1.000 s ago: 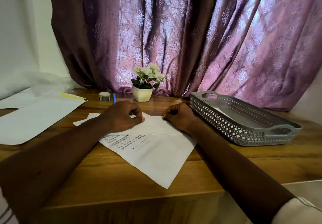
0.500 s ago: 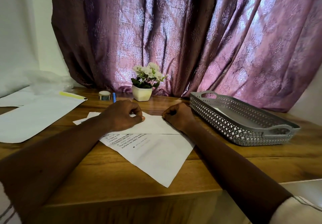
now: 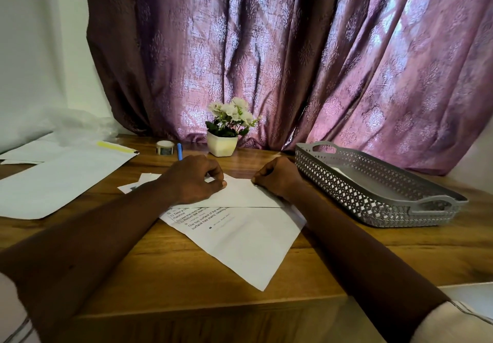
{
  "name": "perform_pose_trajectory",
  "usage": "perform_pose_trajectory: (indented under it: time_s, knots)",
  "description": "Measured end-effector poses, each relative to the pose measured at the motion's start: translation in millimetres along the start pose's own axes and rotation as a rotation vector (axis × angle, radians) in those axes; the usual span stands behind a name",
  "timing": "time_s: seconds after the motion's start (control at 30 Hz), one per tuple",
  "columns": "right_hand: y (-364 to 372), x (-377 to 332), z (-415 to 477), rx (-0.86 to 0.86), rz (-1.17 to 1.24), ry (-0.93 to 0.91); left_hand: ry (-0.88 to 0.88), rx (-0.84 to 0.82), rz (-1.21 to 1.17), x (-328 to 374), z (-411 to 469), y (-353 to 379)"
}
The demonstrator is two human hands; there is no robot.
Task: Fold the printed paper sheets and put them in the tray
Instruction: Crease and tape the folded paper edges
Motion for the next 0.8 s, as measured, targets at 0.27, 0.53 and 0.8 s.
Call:
perform_pose_trajectory:
  time_s: [0.27, 0.53, 0.8]
  knots:
    - [1, -2, 1, -0.032, -0.006, -0.028, -0.026, -0.025, 0.009, -4, 1, 2]
    - [2, -2, -3, -0.084, -0.005, -0.059, -0.005, -0.012, 0.007, -1, -1, 0]
    - [4, 9, -9, -0.062, 0.078, -0.057, -0.016, -0.003, -0.004, 1, -3, -1]
Point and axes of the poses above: each hand's wrist, its own z-axis towards the middle knuckle, its own y-axis out of the palm, x = y × z, the point moved 8 cm from there along z, towards the middle knuckle, and after that the axes turned 9 degrees about -z, right-handed, at the moved point
